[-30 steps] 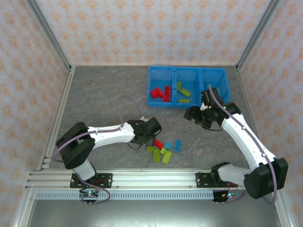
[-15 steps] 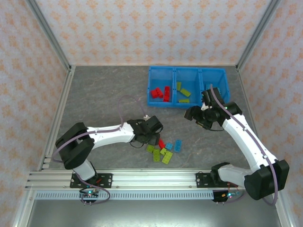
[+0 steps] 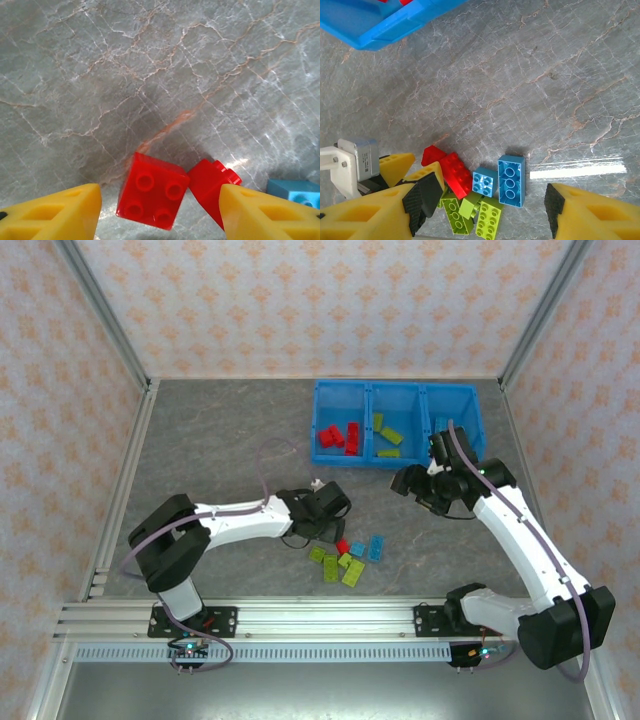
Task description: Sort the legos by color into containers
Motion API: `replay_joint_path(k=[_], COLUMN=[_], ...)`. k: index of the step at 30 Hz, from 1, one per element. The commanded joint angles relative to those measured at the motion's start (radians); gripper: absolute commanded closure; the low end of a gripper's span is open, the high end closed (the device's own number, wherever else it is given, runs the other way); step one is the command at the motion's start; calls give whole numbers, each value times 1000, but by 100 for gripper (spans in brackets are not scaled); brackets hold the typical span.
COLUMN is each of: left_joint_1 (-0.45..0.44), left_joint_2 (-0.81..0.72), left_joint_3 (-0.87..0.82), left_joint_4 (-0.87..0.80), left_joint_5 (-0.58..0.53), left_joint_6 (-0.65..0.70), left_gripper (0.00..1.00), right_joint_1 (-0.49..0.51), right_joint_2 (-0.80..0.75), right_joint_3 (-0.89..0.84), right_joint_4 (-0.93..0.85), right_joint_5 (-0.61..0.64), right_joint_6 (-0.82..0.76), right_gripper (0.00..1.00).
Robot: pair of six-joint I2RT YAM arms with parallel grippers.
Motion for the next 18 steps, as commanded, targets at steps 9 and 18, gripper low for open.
replay_joint_path(k=[9,18], left_joint_1=[21,66], left_joint_2=[85,101], left_joint_3=[43,160], left_joint_4=[-108,-118], left_joint_5=[-101,-101], left_joint_6=[-20,22], left_gripper=[33,25], right_joint_1=[4,4], right_joint_2=[-16,-14], right_joint_3=[10,24], right_joint_4=[-21,-9], right_joint_5=[26,13], right_joint_6=[18,28], right_gripper=[32,32])
